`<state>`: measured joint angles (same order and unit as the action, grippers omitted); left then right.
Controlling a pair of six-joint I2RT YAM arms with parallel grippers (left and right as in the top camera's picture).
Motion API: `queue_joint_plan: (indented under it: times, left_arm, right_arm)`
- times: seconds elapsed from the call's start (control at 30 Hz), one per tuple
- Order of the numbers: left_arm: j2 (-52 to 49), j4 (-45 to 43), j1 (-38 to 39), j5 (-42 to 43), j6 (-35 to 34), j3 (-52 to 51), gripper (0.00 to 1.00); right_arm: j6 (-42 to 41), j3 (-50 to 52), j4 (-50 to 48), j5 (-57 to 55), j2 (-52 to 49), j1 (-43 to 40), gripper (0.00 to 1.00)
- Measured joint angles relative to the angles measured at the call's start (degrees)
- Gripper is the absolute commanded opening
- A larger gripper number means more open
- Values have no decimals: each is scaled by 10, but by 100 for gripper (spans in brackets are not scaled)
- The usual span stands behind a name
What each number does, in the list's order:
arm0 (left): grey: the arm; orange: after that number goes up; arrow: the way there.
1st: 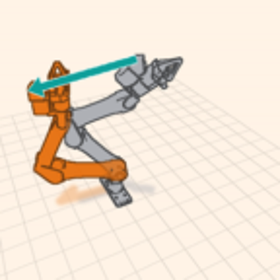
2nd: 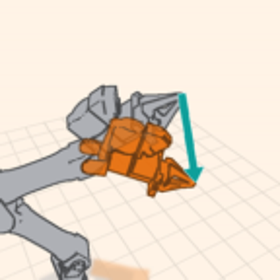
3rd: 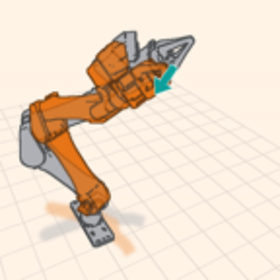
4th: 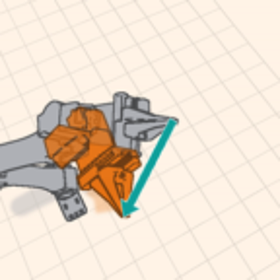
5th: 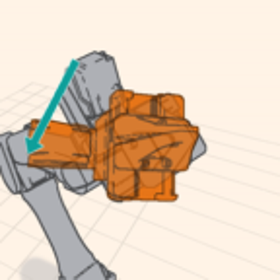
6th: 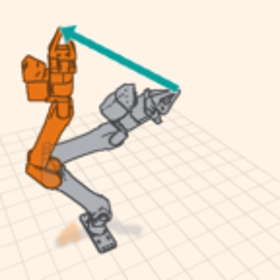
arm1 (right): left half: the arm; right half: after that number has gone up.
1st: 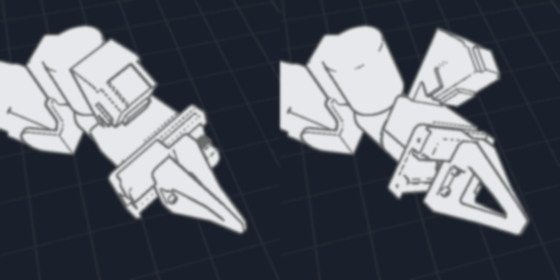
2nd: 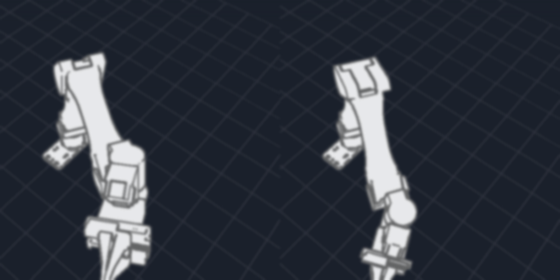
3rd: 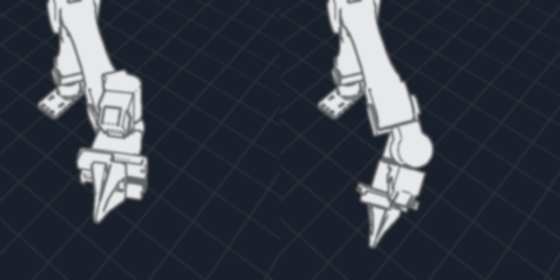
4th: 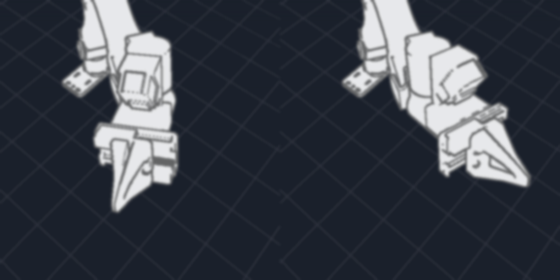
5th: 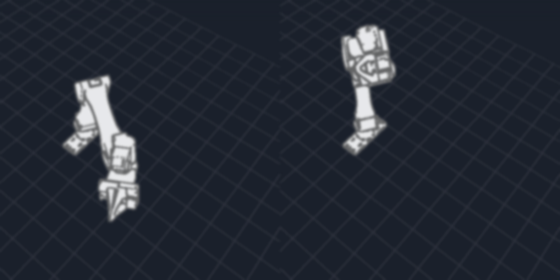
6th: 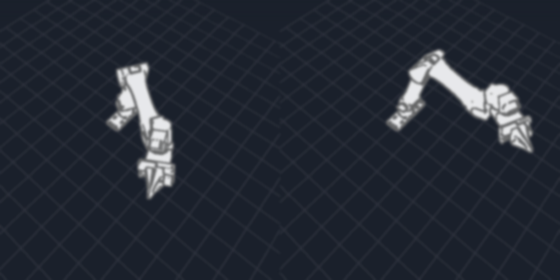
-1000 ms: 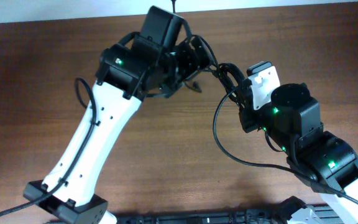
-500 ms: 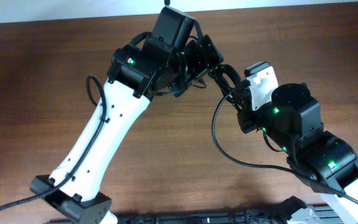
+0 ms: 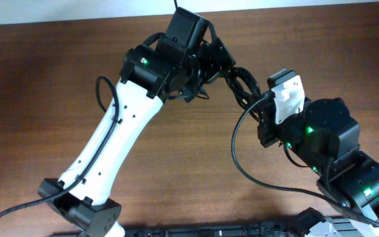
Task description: Untangle cables
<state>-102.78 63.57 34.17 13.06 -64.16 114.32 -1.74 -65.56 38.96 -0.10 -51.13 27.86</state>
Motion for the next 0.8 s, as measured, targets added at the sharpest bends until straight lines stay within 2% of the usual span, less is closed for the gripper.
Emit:
queue_joint_plan:
  times: [0.07,0.13,0.4,0.67,0.8]
  left_arm:
    - [-3,0,0,0,-6,0,43]
    - [-4,0,0,0,-4,0,30]
    - [-4,0,1,1,-10,0,0]
    - [-4,0,2,2,2,0,0]
    - [-4,0,2,3,24,0,0]
  right_arm:
    - [0,0,0,2,0,0,4]
    - [0,0,0,4,0,0,4]
    - [0,0,0,15,0,0,4]
    - [0,0,1,15,0,0,4]
    - [-1,0,9,15,0,0,8]
